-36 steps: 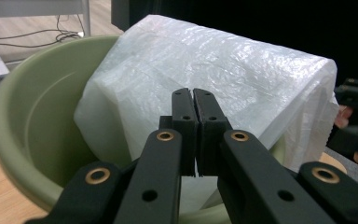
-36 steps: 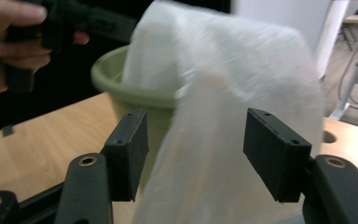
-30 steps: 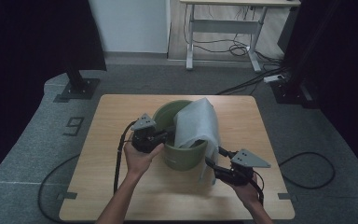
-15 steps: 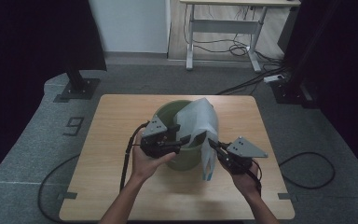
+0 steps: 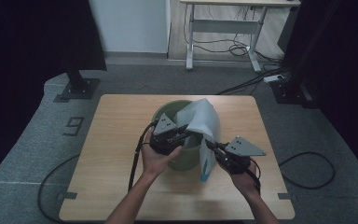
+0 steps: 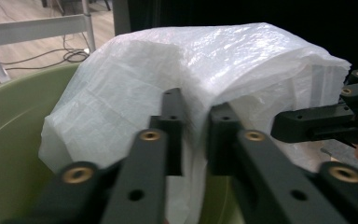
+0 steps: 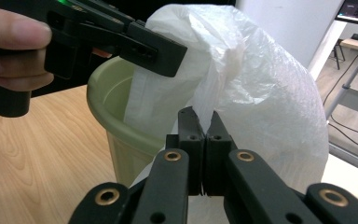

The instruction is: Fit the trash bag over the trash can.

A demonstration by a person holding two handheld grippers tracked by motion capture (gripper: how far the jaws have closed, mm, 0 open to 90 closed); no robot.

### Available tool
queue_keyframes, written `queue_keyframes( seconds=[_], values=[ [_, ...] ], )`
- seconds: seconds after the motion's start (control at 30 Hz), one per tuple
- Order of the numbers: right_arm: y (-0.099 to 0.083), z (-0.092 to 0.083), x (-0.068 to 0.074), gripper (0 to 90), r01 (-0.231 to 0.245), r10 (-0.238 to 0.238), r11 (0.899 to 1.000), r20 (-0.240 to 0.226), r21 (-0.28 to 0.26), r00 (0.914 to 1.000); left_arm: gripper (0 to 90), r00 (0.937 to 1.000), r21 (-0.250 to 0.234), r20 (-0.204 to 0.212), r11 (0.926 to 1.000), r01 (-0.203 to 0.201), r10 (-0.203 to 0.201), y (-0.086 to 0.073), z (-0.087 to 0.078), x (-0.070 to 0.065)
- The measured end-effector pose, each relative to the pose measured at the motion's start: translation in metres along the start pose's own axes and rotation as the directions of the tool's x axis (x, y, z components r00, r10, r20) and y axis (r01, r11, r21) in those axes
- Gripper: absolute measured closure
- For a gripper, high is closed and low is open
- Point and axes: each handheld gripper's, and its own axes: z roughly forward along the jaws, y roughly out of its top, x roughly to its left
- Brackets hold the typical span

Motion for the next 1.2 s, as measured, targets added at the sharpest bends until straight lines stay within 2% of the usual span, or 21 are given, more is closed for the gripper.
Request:
queue_keyframes(
  seconds=[0.07, 0.13, 0.17, 0.3, 0.33, 0.37, 0.4, 0.43, 0.53, 0.6, 0.67, 0.73, 0.77, 0.93, 1.0, 1.07, 1.2],
  values=[
    [-0.001, -0.003, -0.001, 83.7, -0.007, 0.007, 1.000, -0.013, -0.008, 0.9999, 86.2, 0.9998, -0.015, 0.021, 0.9999, 0.007, -0.007, -0.001, -0.005, 0.004],
    [-0.002, -0.005, -0.001, 80.6, -0.010, 0.010, 1.000, -0.048, -0.018, 0.9988, 88.5, 0.9997, -0.024, 0.022, 0.9996, 0.013, -0.013, -0.001, -0.007, 0.006],
    [-0.002, -0.007, -0.001, 79.1, -0.010, 0.008, 1.000, -0.069, -0.027, 0.9976, 89.0, 0.9991, -0.041, 0.031, 0.9987, 0.029, -0.028, -0.001, -0.011, 0.009],
    [-0.003, -0.013, -0.002, 72.2, -0.024, 0.019, 0.998, -0.103, -0.049, 0.9945, 89.6, 0.9992, -0.059, 0.025, 0.9977, 0.034, -0.032, -0.001, -0.018, 0.013],
    [-0.003, -0.013, -0.002, 72.2, -0.024, 0.019, 0.998, -0.103, -0.049, 0.9945, 89.6, 0.9992, -0.059, 0.025, 0.9977, 0.034, -0.032, -0.001, -0.018, 0.013],
    [-0.004, -0.017, -0.003, 66.4, -0.030, 0.024, 0.998, -0.099, -0.060, 0.9948, 89.6, 0.9990, -0.062, 0.023, 0.9973, 0.040, -0.038, -0.001, -0.022, 0.016],
    [-0.004, -0.017, -0.003, 66.4, -0.030, 0.024, 0.998, -0.099, -0.060, 0.9948, 89.6, 0.9990, -0.062, 0.023, 0.9973, 0.040, -0.038, -0.001, -0.022, 0.016],
    [-0.006, -0.023, -0.005, 60.1, -0.042, 0.035, 0.996, -0.088, -0.077, 0.9956, 89.7, 0.9989, -0.064, 0.018, 0.9969, 0.045, -0.044, -0.003, -0.026, 0.021],
    [-0.009, -0.030, -0.011, 56.4, -0.068, 0.061, 0.993, -0.075, -0.099, 0.9953, 89.7, 0.9987, -0.067, 0.013, 0.9965, 0.051, -0.050, -0.004, -0.030, 0.025],
    [-0.016, -0.039, -0.022, 52.8, -0.113, 0.107, 0.987, -0.058, -0.117, 0.9926, 89.6, 0.9989, -0.067, 0.003, 0.9966, 0.047, -0.047, -0.006, -0.036, 0.029],
    [-0.020, -0.042, -0.026, 51.8, -0.123, 0.118, 0.985, -0.044, -0.119, 0.9920, 89.6, 0.9990, -0.067, 0.003, 0.9968, 0.045, -0.045, -0.007, -0.038, 0.031],
    [-0.027, -0.047, -0.034, 49.3, -0.140, 0.140, 0.983, -0.010, -0.115, 0.9901, 89.6, 0.9987, -0.071, -0.004, 0.9962, 0.051, -0.051, -0.009, -0.043, 0.035],
    [-0.034, -0.050, -0.044, 48.1, -0.179, 0.179, 0.976, -0.010, -0.122, 0.9838, 89.6, 0.9983, -0.075, -0.006, 0.9956, 0.057, -0.058, -0.011, -0.046, 0.040],
    [-0.047, -0.046, -0.059, 40.0, -0.222, 0.226, 0.970, 0.027, -0.095, 0.9738, 89.6, 0.9945, -0.092, -0.016, 0.9905, 0.102, -0.104, -0.019, -0.058, 0.056],
    [-0.052, -0.042, -0.062, 38.6, -0.241, 0.243, 0.967, 0.016, -0.086, 0.9699, 89.6, 0.9932, -0.096, -0.020, 0.9890, 0.112, -0.115, -0.020, -0.060, 0.060],
    [-0.056, -0.037, -0.062, 36.8, -0.253, 0.254, 0.965, 0.006, -0.074, 0.9672, 89.6, 0.9889, -0.098, -0.040, 0.9855, 0.139, -0.143, -0.024, -0.064, 0.070],
    [-0.064, -0.029, -0.057, 35.2, -0.259, 0.258, 0.965, -0.018, -0.053, 0.9660, 89.6, 0.9852, -0.099, -0.056, 0.9827, 0.156, -0.162, -0.026, -0.067, 0.077]
  ],
)
